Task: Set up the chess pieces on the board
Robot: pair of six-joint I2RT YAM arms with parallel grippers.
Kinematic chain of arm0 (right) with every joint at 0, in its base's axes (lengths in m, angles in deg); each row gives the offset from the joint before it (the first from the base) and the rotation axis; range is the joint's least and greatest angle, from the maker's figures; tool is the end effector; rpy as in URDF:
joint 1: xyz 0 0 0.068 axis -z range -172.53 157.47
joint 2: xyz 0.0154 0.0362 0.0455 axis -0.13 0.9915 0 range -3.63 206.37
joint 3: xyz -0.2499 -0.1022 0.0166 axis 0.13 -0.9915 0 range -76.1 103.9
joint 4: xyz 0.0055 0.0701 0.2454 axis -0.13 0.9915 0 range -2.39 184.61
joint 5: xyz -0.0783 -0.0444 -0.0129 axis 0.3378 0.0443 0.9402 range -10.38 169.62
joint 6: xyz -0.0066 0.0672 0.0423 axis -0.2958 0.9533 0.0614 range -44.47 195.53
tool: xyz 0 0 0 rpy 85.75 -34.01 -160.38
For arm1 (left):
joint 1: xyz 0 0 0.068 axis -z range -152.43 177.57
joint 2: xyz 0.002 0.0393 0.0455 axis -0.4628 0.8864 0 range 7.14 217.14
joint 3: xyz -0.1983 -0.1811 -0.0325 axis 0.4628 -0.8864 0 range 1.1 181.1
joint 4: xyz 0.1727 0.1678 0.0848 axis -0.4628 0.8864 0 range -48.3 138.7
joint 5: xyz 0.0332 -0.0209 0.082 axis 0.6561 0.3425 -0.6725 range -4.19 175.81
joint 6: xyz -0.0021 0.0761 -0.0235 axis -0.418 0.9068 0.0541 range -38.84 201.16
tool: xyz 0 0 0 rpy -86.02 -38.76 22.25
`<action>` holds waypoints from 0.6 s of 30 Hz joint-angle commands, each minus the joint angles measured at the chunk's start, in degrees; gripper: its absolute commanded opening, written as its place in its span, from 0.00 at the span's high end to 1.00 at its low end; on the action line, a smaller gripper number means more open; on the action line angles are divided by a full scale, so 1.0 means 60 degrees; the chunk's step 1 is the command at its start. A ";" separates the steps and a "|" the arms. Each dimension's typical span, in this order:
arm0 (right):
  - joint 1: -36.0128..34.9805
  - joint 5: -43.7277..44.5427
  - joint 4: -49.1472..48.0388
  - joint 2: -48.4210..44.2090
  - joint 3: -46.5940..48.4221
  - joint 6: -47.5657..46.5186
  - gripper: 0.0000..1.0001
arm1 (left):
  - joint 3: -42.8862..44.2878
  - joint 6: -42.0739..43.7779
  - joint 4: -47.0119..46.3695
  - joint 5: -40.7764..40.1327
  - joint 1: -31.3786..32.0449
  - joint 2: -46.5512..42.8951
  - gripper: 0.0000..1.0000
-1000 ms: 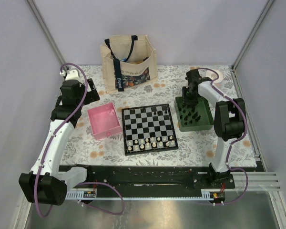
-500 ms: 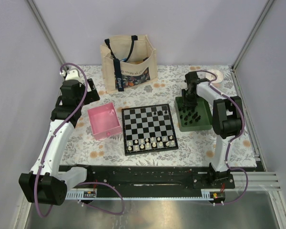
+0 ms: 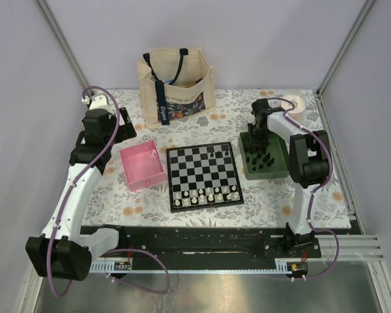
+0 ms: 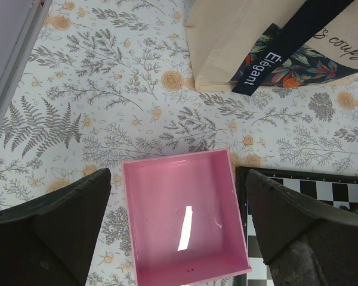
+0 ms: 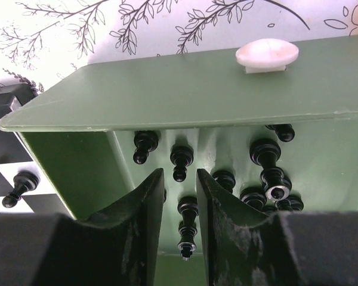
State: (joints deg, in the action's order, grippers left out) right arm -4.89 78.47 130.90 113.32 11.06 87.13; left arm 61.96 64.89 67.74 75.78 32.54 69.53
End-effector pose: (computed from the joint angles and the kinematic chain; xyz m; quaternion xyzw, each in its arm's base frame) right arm 0.4069 0.0906 0.1439 -0.0081 0.9890 0.0403 0.1418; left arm 0.2642 -0.0109 0.3335 -0.1290 0.8434 -0.0217 0.5212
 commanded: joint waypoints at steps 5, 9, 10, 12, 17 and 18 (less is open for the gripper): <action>-0.0122 0.0103 0.0198 0.0079 0.0459 0.0074 0.64 | 0.0110 0.0119 -0.0297 0.0030 -0.0023 -0.0086 0.01; -0.0137 0.0147 0.0197 0.0109 0.0518 0.0060 0.67 | 0.0110 0.0105 -0.0268 0.0030 -0.0038 -0.0101 0.01; -0.0123 0.0147 0.0197 0.0123 0.0533 0.0060 0.71 | 0.0096 0.0105 -0.0297 0.0044 -0.0023 -0.0101 0.01; -0.0123 0.0133 0.0212 0.0138 0.0547 0.0045 0.71 | 0.0110 0.0105 -0.0283 0.0059 -0.0038 -0.0086 0.01; -0.0137 0.0147 0.0227 0.0138 0.0547 0.0045 0.73 | 0.0110 0.0105 -0.0297 0.0088 -0.0023 -0.0115 0.01; -0.0137 0.0133 0.0227 0.0123 0.0547 0.0089 0.73 | 0.0096 0.0105 -0.0297 0.0074 -0.0038 -0.0115 0.01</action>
State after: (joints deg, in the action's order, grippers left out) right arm -4.98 78.65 131.45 113.58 11.89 87.33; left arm 61.96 64.87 67.74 75.78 32.54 69.53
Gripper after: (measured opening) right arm 0.275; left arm 0.988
